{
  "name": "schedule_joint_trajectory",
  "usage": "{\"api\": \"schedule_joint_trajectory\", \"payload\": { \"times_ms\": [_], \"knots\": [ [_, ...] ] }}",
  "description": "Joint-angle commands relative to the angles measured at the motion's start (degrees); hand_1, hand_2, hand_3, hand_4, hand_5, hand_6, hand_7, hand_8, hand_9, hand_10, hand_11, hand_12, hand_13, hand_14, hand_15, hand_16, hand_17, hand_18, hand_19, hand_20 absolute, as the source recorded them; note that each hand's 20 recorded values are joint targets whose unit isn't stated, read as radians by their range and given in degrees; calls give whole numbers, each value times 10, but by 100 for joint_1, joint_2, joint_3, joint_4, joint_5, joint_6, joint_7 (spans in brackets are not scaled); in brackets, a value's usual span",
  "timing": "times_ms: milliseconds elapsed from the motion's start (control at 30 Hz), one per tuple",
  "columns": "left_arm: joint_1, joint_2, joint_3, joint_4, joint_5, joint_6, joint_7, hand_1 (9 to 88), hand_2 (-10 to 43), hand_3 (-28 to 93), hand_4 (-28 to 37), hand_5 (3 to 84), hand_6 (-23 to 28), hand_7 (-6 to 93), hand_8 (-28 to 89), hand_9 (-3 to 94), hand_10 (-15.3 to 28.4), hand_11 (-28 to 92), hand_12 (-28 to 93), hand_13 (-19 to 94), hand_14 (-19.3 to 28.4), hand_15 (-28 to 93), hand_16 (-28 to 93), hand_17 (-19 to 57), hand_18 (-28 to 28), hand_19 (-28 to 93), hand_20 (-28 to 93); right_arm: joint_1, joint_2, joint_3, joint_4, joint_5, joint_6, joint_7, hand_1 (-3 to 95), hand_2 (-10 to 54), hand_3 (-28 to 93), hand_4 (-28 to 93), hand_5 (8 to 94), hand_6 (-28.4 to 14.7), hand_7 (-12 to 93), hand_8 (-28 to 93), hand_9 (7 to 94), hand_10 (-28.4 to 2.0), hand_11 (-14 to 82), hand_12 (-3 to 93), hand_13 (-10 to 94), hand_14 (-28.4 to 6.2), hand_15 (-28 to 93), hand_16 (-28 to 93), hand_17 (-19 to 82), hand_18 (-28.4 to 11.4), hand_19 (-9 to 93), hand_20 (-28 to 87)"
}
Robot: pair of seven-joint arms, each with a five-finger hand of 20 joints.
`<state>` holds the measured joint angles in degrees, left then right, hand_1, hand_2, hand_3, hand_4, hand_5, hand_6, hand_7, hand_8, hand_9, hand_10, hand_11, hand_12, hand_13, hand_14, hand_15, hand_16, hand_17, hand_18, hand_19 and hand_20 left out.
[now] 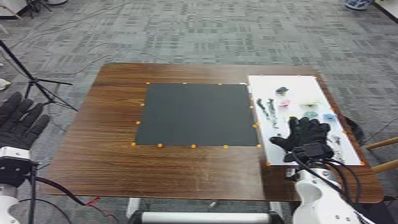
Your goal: Arrange flowers
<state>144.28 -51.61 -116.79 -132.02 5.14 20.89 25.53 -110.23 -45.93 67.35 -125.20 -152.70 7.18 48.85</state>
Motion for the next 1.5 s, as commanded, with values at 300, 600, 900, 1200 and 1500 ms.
{"api": "schedule_joint_trajectory", "payload": {
  "times_ms": [300, 600, 900, 1200, 1500],
  "knots": [
    [28, -20, -13, -41, -82, 66, 89, 265, 169, 719, -267, 394, 93, 90, -70, 326, 135, 161, 122, 248, 133, 276, -20, -3, 116, 226, 121, 97, -79, -128, 298, 93, -570, 93, 394, -95, 618, -283, 563, -126, 312, -118, 462, -267, 533, 380, 352, -284, 754, 413, 203, -284, 775, 507],
    [61, -67, -64, -65, -90, 94, 69, 266, 169, 718, -269, 395, 94, 91, -71, 327, 138, 162, 122, 247, 134, 278, -20, -3, 116, 226, 121, 185, -175, -313, 674, 150, -599, 164, 423, -95, 631, -283, 566, -126, 304, -112, 465, -267, 530, 379, 356, -284, 755, 415, 208, -284, 776, 513],
    [68, -59, -59, -70, -134, 113, 90, 266, 169, 717, -269, 396, 94, 88, -72, 328, 138, 162, 121, 248, 134, 282, -21, -3, 116, 227, 121, 218, -263, -417, 966, 69, -381, 87, 473, -95, 716, -283, 664, -83, 282, -86, 580, -222, 491, 352, 440, -265, 750, 396, 249, -284, 791, 501],
    [0, -12, -85, -38, -173, 102, 44, 267, 169, 713, -271, 397, 93, 81, -73, 330, 135, 158, 114, 249, 135, 284, -22, -4, 116, 229, 122, 294, -335, -570, 1119, 355, -503, -19, 941, -95, -272, 233, 778, -18, 290, 169, 745, -121, 329, 550, 563, -201, 727, 444, 311, -284, 826, 491],
    [44, -41, -125, -43, -269, 58, 131, 273, 172, 714, -276, 401, 92, 82, -75, 333, 134, 156, 109, 251, 135, 286, -24, -3, 116, 228, 121, 364, -348, -505, 981, 683, -172, 21, 946, -95, -283, 426, 852, 9, 289, 219, 878, -77, 216, 564, 692, -120, 602, 518, 385, -284, 842, 468]
  ]
}}
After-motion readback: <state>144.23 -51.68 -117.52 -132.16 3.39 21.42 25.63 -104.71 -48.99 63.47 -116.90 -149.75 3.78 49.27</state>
